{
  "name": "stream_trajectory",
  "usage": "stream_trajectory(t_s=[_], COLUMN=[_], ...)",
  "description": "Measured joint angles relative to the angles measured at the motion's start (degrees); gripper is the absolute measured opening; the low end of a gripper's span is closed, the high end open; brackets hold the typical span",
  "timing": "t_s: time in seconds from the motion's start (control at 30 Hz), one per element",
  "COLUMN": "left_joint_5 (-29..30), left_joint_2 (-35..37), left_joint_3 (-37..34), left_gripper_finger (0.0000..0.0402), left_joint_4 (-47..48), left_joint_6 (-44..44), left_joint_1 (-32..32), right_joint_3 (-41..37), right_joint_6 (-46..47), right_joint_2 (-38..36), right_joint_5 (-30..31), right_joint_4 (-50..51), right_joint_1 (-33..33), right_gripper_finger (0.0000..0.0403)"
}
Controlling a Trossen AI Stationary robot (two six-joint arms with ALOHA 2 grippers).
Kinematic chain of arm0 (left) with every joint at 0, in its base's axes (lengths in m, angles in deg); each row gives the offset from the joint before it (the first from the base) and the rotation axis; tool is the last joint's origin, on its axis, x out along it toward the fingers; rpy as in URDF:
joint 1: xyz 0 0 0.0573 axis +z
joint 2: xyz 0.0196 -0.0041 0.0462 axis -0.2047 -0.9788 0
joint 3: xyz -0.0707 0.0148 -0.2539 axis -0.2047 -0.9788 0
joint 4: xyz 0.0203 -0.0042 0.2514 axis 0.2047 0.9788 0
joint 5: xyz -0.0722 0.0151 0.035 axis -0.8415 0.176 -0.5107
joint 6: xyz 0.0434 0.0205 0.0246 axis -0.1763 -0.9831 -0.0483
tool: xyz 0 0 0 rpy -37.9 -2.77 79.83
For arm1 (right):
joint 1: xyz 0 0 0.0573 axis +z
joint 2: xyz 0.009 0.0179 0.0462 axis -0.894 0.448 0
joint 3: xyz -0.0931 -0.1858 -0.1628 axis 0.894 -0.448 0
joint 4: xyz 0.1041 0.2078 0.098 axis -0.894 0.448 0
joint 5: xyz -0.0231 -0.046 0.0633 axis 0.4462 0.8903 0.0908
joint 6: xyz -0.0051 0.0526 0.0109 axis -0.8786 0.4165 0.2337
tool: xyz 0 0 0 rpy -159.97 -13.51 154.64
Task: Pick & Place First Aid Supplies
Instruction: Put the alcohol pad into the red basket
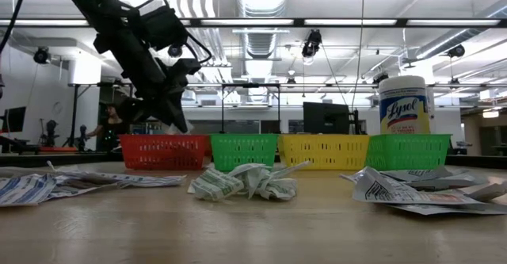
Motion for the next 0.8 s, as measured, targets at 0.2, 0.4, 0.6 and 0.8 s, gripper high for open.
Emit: stream_trajectory(t_s=[0.2,0.4,0.6,0.8], left_joint_5=[1.9,1.9,1.7,1.6], left_joint_2=[0.0,0.2,0.5,1.0], left_joint_3=[-0.1,0.4,2.3,8.5], left_gripper_finger=[0.0017,0.007,0.0132,0.0154], left_joint_4=[0.0,0.1,1.3,12.5], left_joint_6=[-1.5,-4.6,-6.1,-7.6], left_joint_1=[0.1,0.1,0.9,2.3], right_joint_3=[-0.9,-0.9,-0.9,-0.9], right_joint_6=[-1.6,-1.5,-1.1,-0.9], right_joint_2=[-1.3,-0.4,-0.1,-0.1], right_joint_5=[0.0,0.0,0.0,0.0], right_joint_4=[-1.2,-1.3,-1.3,-1.4], right_joint_1=[0.0,0.0,0.0,0.0], right_gripper_finger=[0.0013,0.0013,0.0013,0.0013])
